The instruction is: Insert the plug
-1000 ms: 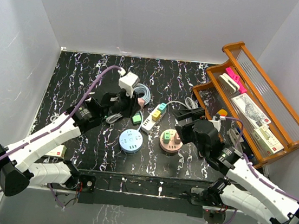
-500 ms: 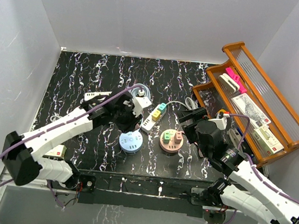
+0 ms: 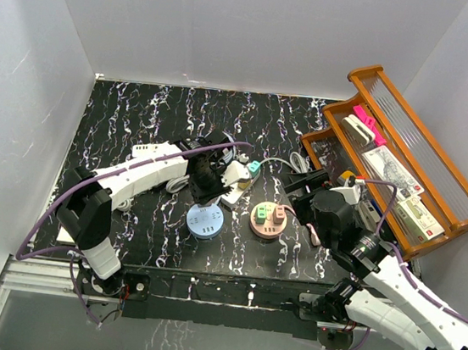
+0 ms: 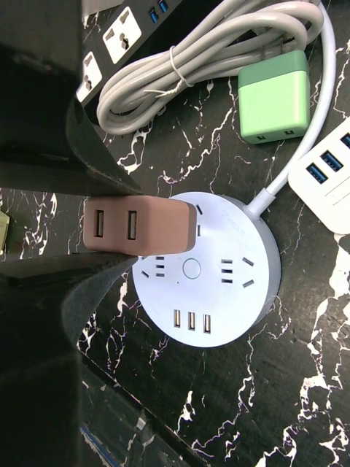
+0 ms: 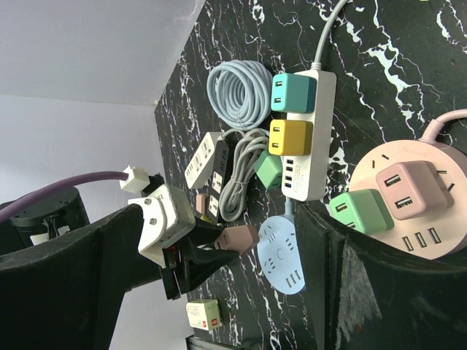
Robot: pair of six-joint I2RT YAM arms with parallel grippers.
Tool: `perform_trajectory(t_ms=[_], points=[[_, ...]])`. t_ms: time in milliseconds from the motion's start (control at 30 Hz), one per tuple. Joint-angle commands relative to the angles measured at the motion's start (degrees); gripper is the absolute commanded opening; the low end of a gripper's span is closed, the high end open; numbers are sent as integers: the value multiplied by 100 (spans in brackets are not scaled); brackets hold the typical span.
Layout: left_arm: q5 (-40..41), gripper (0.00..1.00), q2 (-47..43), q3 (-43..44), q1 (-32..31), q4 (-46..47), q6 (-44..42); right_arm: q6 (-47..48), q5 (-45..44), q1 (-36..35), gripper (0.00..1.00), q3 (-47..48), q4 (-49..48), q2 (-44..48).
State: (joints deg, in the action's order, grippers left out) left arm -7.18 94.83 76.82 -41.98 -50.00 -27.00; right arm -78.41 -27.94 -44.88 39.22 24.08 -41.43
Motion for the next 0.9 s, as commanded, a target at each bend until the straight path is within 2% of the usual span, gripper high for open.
perform_trajectory(t_ms=[0,100,433,867], points=[[-17,0,-138,-14,29,-83,-165,-68,-171,9,83,124,-78,44],[-72,0,-4,91,32,-172,-194,-141,-119,8,82,108,-121,-30],[-333,0,-180,-403,133,278,-196,-181,38,14,82,53,-193,-132],[-221,0,-149,-679,181,615,-186,-183,79,13,82,77,-165,-134]])
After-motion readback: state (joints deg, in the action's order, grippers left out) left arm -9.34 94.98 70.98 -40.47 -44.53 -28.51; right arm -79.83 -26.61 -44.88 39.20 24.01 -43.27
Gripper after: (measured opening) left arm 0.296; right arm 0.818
